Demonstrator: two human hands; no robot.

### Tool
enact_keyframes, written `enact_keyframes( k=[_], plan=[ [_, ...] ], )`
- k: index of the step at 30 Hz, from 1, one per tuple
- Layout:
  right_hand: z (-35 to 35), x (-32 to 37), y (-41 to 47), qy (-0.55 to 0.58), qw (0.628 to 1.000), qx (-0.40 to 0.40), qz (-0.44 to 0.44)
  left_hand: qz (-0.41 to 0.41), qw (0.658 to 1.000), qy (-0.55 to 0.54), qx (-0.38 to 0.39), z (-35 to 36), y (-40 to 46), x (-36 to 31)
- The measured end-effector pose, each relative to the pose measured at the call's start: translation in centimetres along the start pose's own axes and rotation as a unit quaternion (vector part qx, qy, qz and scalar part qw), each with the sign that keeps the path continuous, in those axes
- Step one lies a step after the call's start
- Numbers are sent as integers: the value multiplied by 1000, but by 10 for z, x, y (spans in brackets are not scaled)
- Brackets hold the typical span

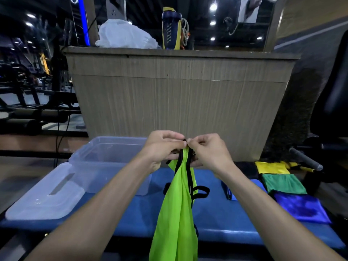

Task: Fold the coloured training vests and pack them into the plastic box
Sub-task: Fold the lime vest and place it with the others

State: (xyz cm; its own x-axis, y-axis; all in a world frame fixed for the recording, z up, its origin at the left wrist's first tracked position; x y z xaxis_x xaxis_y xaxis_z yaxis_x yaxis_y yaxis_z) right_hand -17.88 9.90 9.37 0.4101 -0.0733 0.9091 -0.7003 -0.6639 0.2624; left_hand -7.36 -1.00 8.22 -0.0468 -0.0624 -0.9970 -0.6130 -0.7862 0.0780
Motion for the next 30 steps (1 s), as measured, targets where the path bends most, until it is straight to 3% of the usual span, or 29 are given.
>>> enact_keyframes(
  k=[3, 6, 9, 11, 14, 17, 20, 25, 27, 30],
  plan=[
    [2, 4, -3, -17, 999, 24, -38, -18, 1000, -11, 19, 1, -2, -3],
    [-7, 15, -7, -114, 987, -17, -110, -40, 995, -36, 78, 8, -9, -9],
    [-19, 25, -8, -132, 977, -60, -154, -32, 989, -44, 137, 14, -20, -17],
    [-22, 23, -4, -96, 984, -41, -143, 29, 991, -3, 127, 9, -25, -30],
    [-35, 20, 5, -50, 991, -29, -120, 191, 980, 49, 31, -16, -36, -54],
    [-45, 26, 12, -51, 990, -22, -128, 344, 927, 150, -26, -24, -66, -62],
    [-47, 30, 17, -54, 989, -7, -139, 466, 843, 265, -39, -10, -109, -56],
    [-47, 42, 12, -57, 984, 17, -165, 476, 770, 425, -32, 10, -102, -10],
    [-48, 47, 9, -43, 984, 37, -170, 494, 716, 491, -40, 17, -95, 2],
    [-65, 51, 9, 3, 981, 62, -182, 529, 678, 504, -78, 5, -86, -15]
  ],
)
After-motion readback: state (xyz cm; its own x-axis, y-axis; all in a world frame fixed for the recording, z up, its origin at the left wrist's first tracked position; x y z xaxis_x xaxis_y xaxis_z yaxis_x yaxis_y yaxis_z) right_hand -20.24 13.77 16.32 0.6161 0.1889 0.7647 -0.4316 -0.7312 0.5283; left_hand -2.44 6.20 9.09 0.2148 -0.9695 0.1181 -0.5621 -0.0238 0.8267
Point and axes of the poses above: each hand's wrist, its own y-axis towards the middle knuckle, its own z-axis out of the palm, x = y × z, the point moved 10 cm from there along y, towards the middle knuckle, and after that the axes turned 4 degrees about -x, right-handed, at the moved point
